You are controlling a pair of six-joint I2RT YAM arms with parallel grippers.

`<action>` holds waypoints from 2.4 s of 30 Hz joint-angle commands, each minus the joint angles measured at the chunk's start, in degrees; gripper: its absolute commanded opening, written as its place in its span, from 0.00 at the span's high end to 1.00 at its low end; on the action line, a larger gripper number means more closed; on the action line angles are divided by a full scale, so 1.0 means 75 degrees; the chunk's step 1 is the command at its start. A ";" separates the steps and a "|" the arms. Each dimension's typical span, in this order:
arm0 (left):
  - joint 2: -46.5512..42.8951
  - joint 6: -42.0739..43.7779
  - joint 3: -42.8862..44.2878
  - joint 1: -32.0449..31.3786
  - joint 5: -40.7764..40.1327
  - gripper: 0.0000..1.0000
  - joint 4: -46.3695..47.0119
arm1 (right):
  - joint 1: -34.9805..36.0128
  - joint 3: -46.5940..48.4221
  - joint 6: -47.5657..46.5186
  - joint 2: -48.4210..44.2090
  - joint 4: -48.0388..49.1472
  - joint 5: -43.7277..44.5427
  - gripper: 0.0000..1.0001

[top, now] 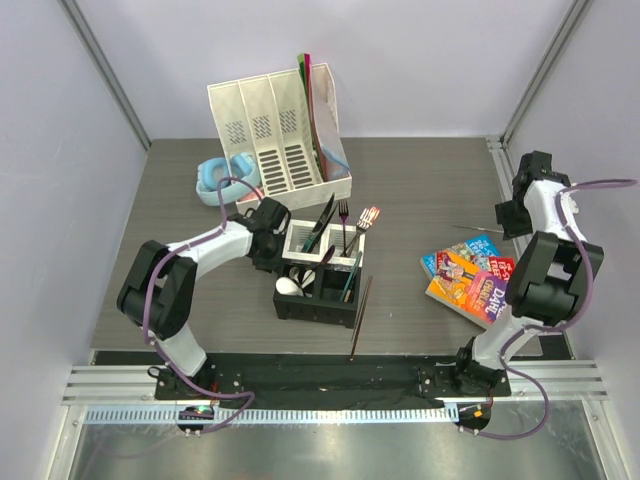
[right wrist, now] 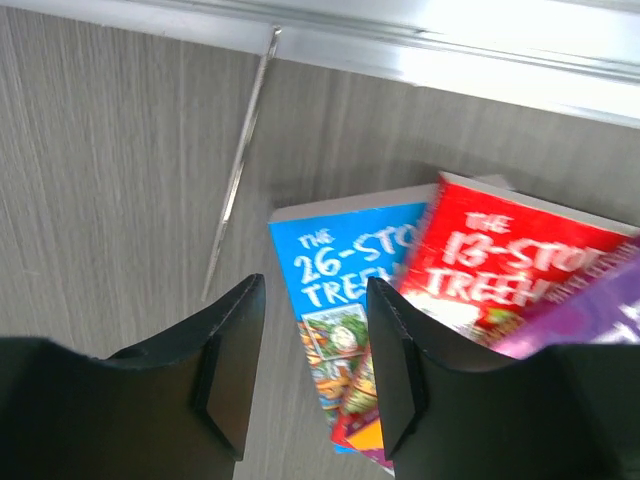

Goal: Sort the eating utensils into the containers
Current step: Pick up the chopstick from the center of the board.

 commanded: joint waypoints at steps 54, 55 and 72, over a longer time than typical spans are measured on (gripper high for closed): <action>0.0047 0.0072 0.0061 -0.0001 -0.0346 0.74 0.0172 | -0.0331 0.0714 0.0636 0.3606 0.1558 -0.4006 0.76; 0.0046 0.0072 0.0061 0.0010 -0.0346 0.74 0.0184 | -0.0331 0.0644 0.0612 0.3606 0.1535 -0.4066 0.83; -0.0059 0.0060 -0.0044 0.0022 -0.0334 0.74 0.0195 | -0.0378 0.0561 0.0553 0.3629 0.1441 -0.4418 0.50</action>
